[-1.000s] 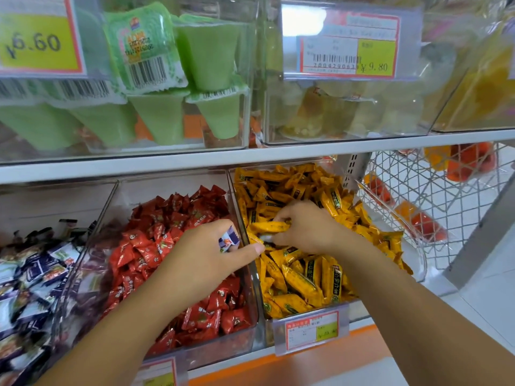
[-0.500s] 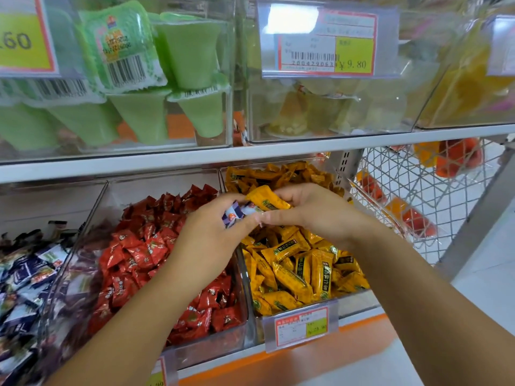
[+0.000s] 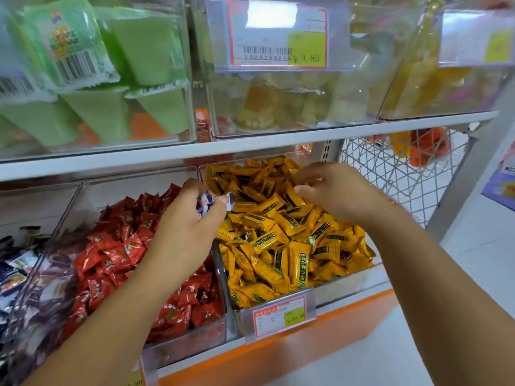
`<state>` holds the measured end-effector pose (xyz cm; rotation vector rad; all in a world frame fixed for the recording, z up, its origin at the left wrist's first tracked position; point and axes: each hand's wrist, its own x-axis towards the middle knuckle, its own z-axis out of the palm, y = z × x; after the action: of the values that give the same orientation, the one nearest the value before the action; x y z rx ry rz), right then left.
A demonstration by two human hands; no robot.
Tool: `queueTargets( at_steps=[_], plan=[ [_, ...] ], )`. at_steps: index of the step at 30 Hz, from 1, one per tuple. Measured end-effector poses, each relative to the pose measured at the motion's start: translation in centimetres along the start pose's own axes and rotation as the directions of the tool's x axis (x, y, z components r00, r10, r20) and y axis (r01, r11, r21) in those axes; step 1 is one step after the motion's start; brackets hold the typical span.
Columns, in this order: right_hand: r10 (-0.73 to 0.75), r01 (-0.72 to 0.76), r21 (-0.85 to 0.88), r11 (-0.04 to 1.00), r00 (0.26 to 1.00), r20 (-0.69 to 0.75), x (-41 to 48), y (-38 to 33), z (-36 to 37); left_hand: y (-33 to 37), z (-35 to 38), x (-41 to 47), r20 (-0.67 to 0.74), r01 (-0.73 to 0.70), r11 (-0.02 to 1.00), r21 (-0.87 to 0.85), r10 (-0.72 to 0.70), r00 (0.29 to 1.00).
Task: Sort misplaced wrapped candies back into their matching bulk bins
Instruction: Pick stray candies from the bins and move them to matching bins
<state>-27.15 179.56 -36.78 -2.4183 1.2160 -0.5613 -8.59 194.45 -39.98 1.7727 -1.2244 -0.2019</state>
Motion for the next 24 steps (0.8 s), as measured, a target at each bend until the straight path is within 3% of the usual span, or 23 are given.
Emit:
queueTargets(
  at_steps=[2, 5, 10, 12, 17, 24],
  plan=[
    [0.041, -0.033, -0.069, 0.997, 0.993, 0.109, -0.9, 0.5, -1.2, 0.3, 0.1, 0.0, -0.013, 0.018, 0.999, -0.037, -0.018, 1.000],
    [0.075, -0.033, -0.125, 0.992, 0.932, 0.354, -2.9, 0.3, -2.4, 1.1, -0.2, 0.1, -0.016, 0.065, 0.973, -0.220, -0.070, 0.997],
    [-0.188, 0.259, -0.097, 0.961, 0.868, 0.459, -5.4, -2.0, 2.0, 1.9, -1.1, -0.4, -0.001, 0.099, 0.926, -0.365, -0.107, 0.994],
    [-0.221, 0.319, -0.117, 0.941, 0.836, 0.502, -5.6, -2.8, 4.8, 1.6, -1.4, -0.7, 0.000, 0.110, 0.895, -0.432, -0.123, 0.992],
    [-0.242, 0.390, -0.210, 0.897, 0.829, 0.504, -3.5, -3.0, 8.0, 0.6, -1.8, -1.2, -0.026, 0.119, 0.883, -0.455, -0.146, 0.989],
    [-0.253, 0.301, -0.161, 0.940, 0.931, 0.262, -1.3, -2.8, 8.3, -0.6, -1.1, -0.8, 0.073, 0.117, 0.937, -0.329, -0.098, 0.993]
  ],
)
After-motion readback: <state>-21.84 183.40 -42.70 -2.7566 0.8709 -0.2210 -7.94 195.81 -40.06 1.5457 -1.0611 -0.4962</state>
